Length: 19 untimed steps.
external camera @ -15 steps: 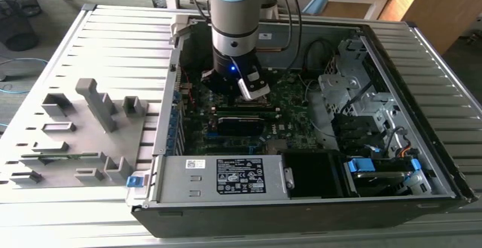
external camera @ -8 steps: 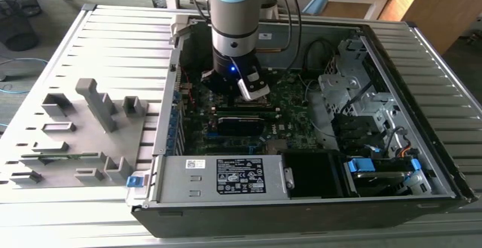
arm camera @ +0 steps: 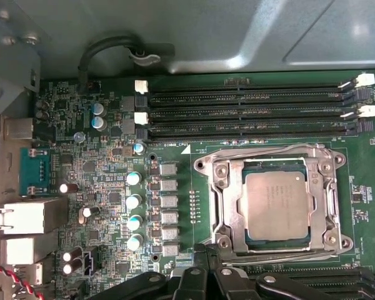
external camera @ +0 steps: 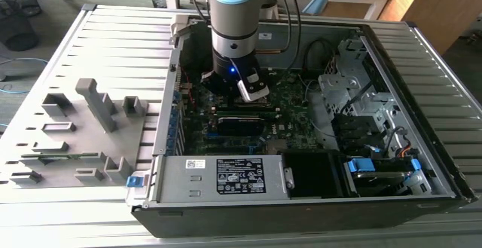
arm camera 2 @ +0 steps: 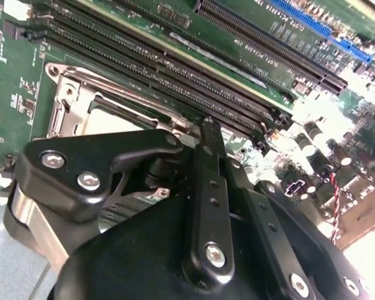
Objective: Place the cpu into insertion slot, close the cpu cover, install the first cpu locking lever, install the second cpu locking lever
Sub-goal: 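Install the second cpu locking lever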
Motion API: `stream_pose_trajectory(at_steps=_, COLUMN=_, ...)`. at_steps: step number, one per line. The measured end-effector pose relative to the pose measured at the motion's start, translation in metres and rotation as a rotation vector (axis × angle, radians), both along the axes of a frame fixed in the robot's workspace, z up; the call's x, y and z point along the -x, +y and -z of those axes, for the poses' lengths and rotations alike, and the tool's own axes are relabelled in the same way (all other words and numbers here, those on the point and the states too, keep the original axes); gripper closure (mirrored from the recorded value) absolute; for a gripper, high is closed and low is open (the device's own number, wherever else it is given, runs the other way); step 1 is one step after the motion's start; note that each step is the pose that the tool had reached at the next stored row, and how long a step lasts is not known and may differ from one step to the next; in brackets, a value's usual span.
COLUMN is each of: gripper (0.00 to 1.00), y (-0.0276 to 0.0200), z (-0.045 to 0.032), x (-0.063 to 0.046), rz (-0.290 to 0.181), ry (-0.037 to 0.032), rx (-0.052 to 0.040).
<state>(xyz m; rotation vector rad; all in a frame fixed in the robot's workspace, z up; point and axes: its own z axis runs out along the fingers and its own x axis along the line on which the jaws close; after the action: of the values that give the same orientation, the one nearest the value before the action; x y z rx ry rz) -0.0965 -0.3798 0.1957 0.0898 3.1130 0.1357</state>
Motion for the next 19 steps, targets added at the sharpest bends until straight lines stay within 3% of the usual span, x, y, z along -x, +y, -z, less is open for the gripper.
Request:
stream_pose_trajectory(at_steps=6, gripper=0.89, y=-0.0003, z=-0.0006, x=0.0, rz=0.0, ry=0.0, rx=0.0)
stream_pose_trajectory(at_steps=11, gripper=0.89, y=-0.0002, z=-0.0061, x=0.0, rz=0.0, ry=-0.0001, rx=-0.0002)
stream_pose_trajectory(at_steps=15, gripper=0.89, y=-0.0002, z=-0.0136, x=0.0, rz=0.0, ry=-0.0001, rx=-0.0002)
stream_pose_trajectory(at_steps=19, gripper=0.89, y=-0.0002, z=-0.0262, x=0.0, rz=0.0, ry=-0.0001, rx=-0.0001)
